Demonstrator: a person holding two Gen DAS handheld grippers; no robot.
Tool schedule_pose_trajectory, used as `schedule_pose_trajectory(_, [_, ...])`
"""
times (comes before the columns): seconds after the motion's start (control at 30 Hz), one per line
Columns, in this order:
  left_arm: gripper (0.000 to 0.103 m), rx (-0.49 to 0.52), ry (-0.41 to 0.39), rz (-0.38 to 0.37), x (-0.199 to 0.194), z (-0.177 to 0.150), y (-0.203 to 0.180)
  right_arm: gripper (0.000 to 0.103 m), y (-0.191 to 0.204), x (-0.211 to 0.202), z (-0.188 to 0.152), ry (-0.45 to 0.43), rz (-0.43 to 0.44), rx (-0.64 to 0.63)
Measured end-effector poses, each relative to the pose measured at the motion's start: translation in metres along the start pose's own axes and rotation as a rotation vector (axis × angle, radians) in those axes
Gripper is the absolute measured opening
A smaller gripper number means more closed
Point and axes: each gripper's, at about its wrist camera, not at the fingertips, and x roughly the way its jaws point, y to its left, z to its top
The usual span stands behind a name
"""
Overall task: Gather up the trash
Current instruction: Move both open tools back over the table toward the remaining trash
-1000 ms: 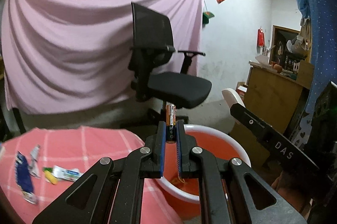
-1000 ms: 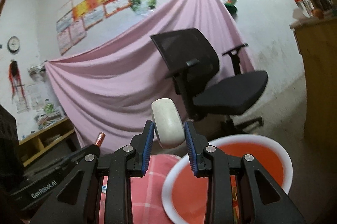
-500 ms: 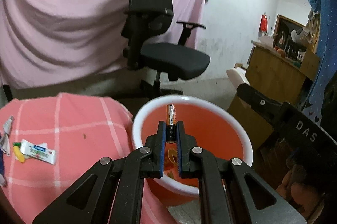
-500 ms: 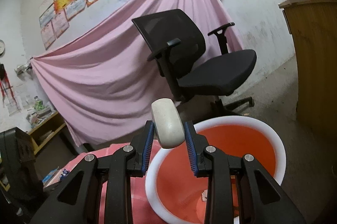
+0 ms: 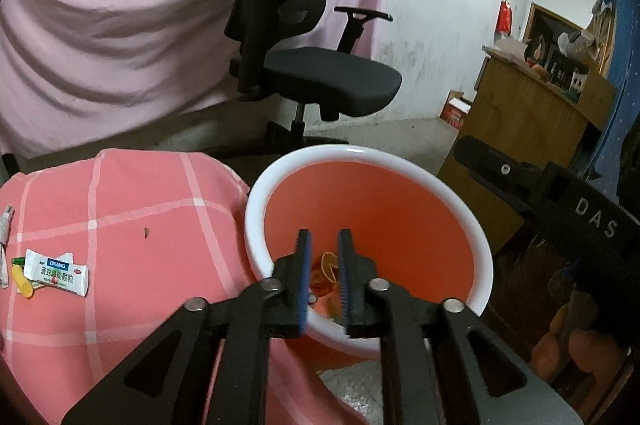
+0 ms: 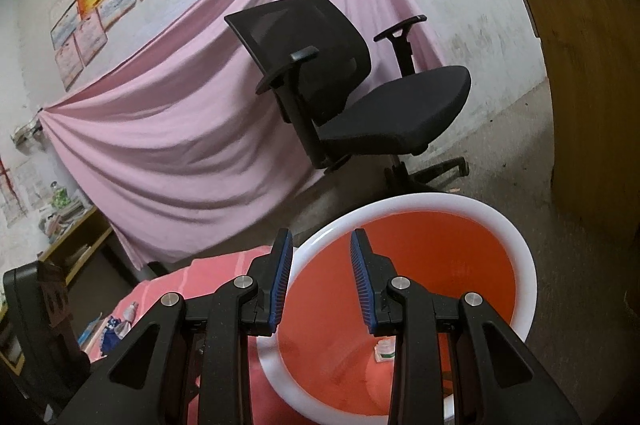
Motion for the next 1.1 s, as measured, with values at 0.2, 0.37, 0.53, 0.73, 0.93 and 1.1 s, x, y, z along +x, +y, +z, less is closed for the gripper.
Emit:
schedule_pose_trajectory(0.2, [0.019, -0.014, -0.015, 0.010, -0.003, -0.001, 0.005, 0.028, 0.000, 0.000, -0.001, 0.004, 0.001, 0.000])
schedule_pose_trajectory(0.37, [0.019, -0.027, -0.045, 0.034, -0.013, -0.001, 0.011, 0.028, 0.001, 0.000, 0.001, 0.003, 0.004, -0.002])
schedule_pose_trajectory(0.53, [0.019, -0.037, -0.083, 0.066, -0.030, 0.003, 0.020, 0.029, 0.007, 0.001, 0.001, -0.001, 0.024, -0.006])
schedule_pose_trajectory(0.73, [0.019, -0.066, -0.147, 0.123, -0.063, 0.007, 0.041, 0.039, 0.029, 0.002, 0.001, -0.021, 0.067, -0.045])
schedule_pose_trajectory(0.93, [0.034, -0.119, -0.243, 0.189, -0.110, 0.007, 0.074, 0.060, 0.066, -0.002, -0.004, -0.086, 0.123, -0.107])
schedule_pose_trajectory(1.1, [0.035, -0.170, -0.348, 0.289, -0.154, -0.001, 0.101, 0.085, 0.096, -0.005, -0.008, -0.151, 0.143, -0.159])
